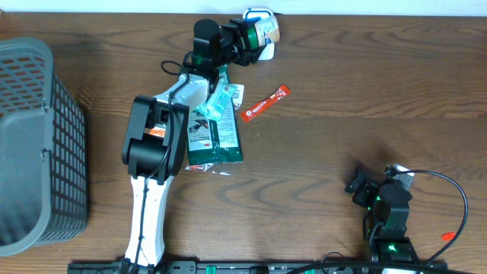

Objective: Scan the item barcode
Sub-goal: 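Carry the jar rightward away from the scanner with the left gripper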

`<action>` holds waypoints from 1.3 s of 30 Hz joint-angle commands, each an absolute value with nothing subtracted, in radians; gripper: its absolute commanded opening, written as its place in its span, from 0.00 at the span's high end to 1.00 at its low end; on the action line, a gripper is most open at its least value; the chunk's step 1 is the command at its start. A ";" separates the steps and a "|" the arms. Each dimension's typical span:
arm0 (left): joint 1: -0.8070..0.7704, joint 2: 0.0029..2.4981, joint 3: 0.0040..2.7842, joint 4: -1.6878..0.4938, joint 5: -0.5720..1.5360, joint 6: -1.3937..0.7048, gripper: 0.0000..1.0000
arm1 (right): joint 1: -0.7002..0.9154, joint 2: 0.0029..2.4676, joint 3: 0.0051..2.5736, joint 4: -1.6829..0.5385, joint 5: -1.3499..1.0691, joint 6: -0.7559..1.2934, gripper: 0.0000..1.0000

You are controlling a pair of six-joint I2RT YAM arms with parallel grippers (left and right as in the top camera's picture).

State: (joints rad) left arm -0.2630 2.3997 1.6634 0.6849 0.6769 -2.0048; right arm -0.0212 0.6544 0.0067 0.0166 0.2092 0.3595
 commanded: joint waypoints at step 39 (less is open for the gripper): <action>-0.469 2.352 1.752 0.403 0.645 -0.511 0.93 | -0.019 0.655 0.006 -0.007 0.216 0.369 0.01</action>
State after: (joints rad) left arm -0.4625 2.3966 1.6905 0.4599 0.8074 -0.7296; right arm -0.0212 0.6544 0.0067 -0.0044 0.2092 0.3595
